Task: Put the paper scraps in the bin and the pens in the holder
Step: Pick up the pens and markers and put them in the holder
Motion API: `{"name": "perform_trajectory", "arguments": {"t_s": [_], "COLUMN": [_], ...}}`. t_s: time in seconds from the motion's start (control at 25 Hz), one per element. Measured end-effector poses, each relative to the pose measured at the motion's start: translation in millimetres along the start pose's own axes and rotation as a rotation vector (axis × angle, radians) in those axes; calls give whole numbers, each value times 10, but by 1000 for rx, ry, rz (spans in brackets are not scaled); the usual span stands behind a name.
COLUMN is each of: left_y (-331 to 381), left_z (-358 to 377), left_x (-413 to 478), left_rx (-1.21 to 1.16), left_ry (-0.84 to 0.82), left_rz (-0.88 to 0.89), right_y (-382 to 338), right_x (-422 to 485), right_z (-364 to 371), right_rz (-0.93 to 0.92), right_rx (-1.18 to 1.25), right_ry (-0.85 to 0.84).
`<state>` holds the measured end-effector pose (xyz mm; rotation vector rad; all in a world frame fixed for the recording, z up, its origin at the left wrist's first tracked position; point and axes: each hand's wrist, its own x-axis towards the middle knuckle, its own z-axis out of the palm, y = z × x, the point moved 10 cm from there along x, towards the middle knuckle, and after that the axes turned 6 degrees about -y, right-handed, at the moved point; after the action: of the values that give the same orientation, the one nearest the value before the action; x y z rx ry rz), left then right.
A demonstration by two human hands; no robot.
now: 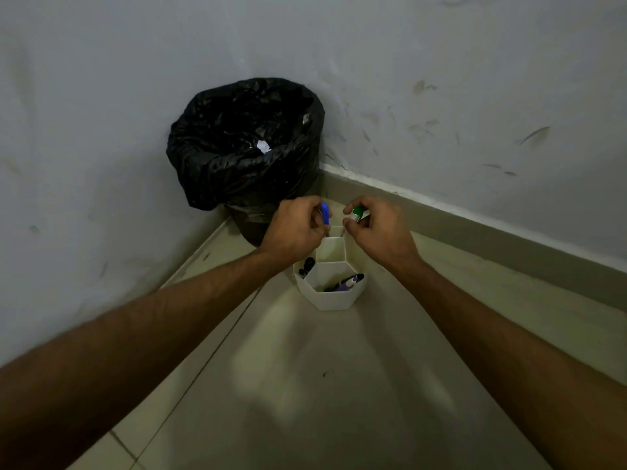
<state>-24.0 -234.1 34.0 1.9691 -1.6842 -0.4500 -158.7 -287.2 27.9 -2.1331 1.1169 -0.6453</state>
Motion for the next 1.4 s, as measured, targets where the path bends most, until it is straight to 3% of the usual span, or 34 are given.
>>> {"name": "perform_trajectory", "arguments": {"t_s": [0.24,0.48,0.6,0.72,0.96,1.16,1.4], "left_y": [-41,-85,-93,-234,-768,-872,-393], "left_z": [38,190,58,-95,-108,-136,-678], "left_x": [53,71,-31,-194,-363,-392,-700], "left_rx": [131,58,-19,-83,-177,-241,-248], "left_ry": [-76,-201,-149,-56,9,-19,-83], "left_rz": [-66,-112,-88,-114,-215,-302,-514], "right_y": [172,275,519,668,605,492,-45], "right_x": [32,-98,-229,-380,-470,-476,-806], "right_z": [90,173,185,319,510,363,-326], "right_rz": [71,146,323,465,485,447,663], "right_rx": [-12,58,143,144,140,286,591], "right_ry": [-74,-163,-183,-319,-487,-401,-181]}}
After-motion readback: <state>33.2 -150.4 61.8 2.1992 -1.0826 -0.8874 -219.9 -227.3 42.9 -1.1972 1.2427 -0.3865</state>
